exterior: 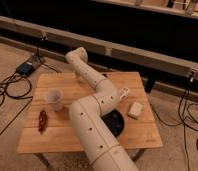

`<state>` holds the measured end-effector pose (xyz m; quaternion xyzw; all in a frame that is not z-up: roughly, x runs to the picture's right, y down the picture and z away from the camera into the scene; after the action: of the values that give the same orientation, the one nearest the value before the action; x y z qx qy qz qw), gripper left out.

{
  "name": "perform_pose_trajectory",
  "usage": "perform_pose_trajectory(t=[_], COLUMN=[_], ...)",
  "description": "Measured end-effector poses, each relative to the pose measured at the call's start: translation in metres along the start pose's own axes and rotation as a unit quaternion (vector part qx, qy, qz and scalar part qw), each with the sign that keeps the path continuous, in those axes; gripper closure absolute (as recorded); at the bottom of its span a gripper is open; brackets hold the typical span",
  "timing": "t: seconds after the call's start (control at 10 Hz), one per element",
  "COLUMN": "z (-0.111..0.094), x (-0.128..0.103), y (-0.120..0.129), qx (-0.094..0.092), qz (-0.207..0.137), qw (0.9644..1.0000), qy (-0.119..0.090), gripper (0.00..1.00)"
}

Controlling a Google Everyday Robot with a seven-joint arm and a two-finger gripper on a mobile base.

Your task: Push the eraser across the table

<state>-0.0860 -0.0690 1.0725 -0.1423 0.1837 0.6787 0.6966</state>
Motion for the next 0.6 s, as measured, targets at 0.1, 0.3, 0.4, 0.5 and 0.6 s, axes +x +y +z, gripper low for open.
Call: perform_pose_trajectory(t=[0.1,0.3,0.4,0.5,0.6], z=[0.001,0.000,-0.001,-0.002,-0.003], x=[0.000,0.001,0.001,0.001,0.001], y=[-0.006,-0.022,-0.028,-0.036,-0.042], qx=[0.003,0.008,0.009,0.012,0.014], qz=[0.006,0.024,0.030,0.038,0.044], qw=[1.0000,0.9997,0.9995,0.9992,0.9989], qy=[0.002,0.006,0.007,0.009,0.010], gripper=[0.35,0.35,0.35,0.35,0.35])
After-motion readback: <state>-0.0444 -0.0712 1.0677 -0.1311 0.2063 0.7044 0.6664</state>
